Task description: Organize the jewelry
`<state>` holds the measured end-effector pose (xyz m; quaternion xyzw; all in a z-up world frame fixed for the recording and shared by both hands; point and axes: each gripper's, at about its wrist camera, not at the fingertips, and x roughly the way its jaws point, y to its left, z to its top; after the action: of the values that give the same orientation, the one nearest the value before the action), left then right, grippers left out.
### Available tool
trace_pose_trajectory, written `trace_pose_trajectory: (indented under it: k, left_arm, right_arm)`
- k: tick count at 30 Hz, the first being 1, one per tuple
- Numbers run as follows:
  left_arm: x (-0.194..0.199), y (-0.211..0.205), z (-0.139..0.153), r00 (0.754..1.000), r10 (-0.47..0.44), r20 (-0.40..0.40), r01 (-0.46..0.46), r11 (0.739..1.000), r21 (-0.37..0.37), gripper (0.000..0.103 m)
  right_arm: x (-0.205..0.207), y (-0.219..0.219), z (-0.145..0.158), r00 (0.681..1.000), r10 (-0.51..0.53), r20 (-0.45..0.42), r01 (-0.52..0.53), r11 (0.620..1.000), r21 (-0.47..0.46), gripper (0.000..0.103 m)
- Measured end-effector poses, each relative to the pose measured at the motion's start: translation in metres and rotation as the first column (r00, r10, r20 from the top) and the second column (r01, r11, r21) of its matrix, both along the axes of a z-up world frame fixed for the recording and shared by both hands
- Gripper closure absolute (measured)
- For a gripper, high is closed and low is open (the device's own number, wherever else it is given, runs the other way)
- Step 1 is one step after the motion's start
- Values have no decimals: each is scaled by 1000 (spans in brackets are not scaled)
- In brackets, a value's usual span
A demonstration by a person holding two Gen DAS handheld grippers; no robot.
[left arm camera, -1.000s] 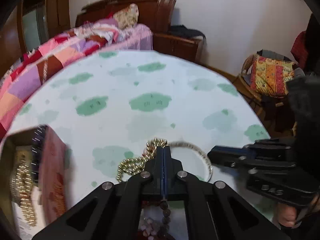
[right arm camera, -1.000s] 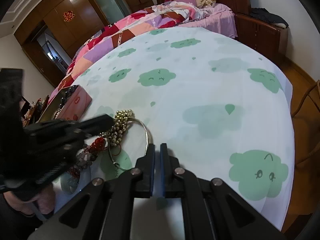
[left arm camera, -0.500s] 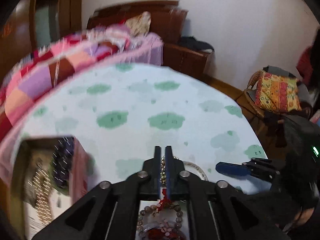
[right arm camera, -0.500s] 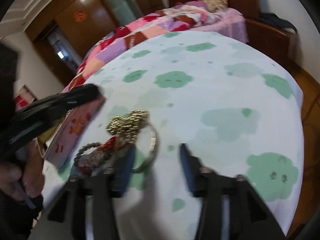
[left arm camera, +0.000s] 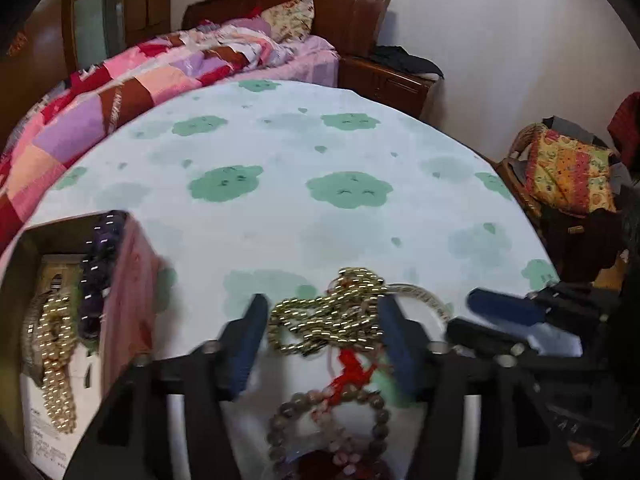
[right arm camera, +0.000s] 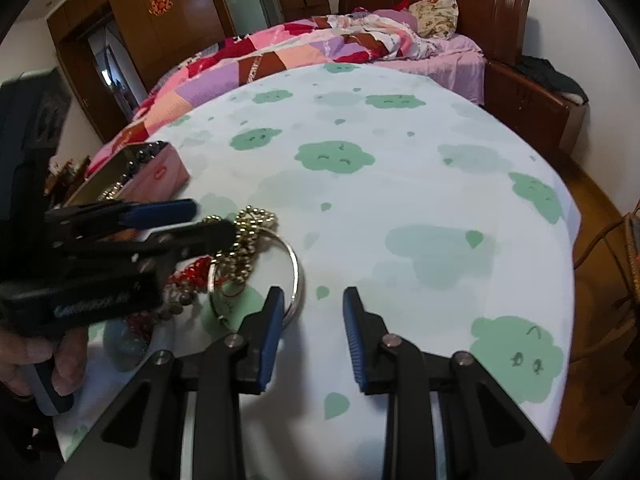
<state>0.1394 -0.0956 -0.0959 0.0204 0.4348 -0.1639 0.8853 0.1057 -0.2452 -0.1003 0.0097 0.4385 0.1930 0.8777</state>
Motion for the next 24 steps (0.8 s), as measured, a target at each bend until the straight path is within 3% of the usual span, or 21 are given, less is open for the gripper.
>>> trace_pose_trajectory:
  k: [4,9,12,16,20,24]
  left_arm:
    - [-4,4,1,1000,-26,-1,26,999,-20,30]
    - [-8,-2,6,998,-64,18,64,997,-34,30]
    - [-11,2,12,997,-60,49,64,996,-65,30]
    - [-10,12,17,998,-31,54,36,994,-106,30]
    - [-8,3,9,998,-59,38,60,998,-22,30]
    - [-4,-11,-2,996,-90,-12,90,996,16,30]
  right_arm:
    - [1,-3,1,999,-36,19,37,998,-60,67]
    - [1,-5,1,998,-54,36,57,993,-102,67]
    - [1,-5,-1,996,-73,48,79,985,-156,86]
    - [5,-15,0,996,-85,31,89,988,-126,94]
    - [6,-18,1,995,-92,28,95,988,-120,96]
    - [4,-16,0,995,-96,37,100,986,-132,96]
